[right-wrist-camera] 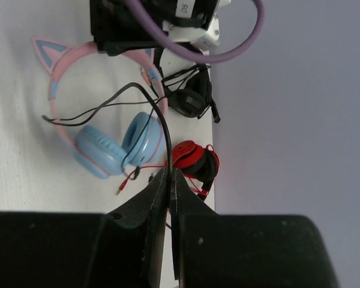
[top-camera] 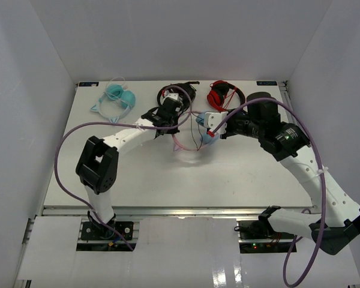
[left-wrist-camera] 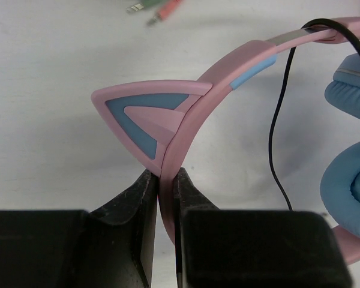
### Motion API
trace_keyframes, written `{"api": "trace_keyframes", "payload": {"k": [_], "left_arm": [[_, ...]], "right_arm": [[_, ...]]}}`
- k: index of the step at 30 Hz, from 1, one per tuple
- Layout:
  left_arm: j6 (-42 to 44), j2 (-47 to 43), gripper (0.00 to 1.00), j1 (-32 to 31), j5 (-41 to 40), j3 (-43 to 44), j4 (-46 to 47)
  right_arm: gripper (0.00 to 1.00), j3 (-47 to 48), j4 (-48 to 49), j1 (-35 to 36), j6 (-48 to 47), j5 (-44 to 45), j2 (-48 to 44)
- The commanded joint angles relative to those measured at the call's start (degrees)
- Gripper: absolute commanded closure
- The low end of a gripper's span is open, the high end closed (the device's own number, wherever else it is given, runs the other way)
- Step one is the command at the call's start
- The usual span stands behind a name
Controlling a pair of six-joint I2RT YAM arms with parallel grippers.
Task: Wrap the headphones
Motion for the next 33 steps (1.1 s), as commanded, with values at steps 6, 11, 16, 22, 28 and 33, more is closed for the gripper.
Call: {"api": "trace_keyframes", "payload": {"k": [6, 11, 16, 22, 28, 33], "left_arm": [[8.20, -11.70, 1.00, -8.30, 12.82, -9.26, 12.45], [8.82, -23.65, 1.00, -10.15, 18.26, -20.29, 16.41], [8.07, -29.59, 1.00, -11.23, 22.19, -23.88, 16.67], [6.33, -34.22, 1.00, -11.43, 23.15, -24.80, 16.26], [4.84, -37.07, 1.00, -11.43, 21.22, -21.48, 13.59], [4.78, -37.17, 1.00, -11.43, 19.62, -16.70, 11.04]], "right_arm": [[0.92, -13.07, 17.01, -2.69, -0.66, 12.32, 0.70], [0.92, -16.83, 18.44, -8.50, 1.87, 2.02, -0.58], [0.92, -18.92, 17.72, -12.08, 4.73, -6.45, -0.66], [0.92, -22.26, 16.74, -15.73, 10.24, -20.86, -1.19], [0.92, -26.22, 18.43, -19.24, 18.85, -40.13, 0.38], [0.91, -30.85, 28.00, -20.71, 32.02, -50.97, 1.29]]}}
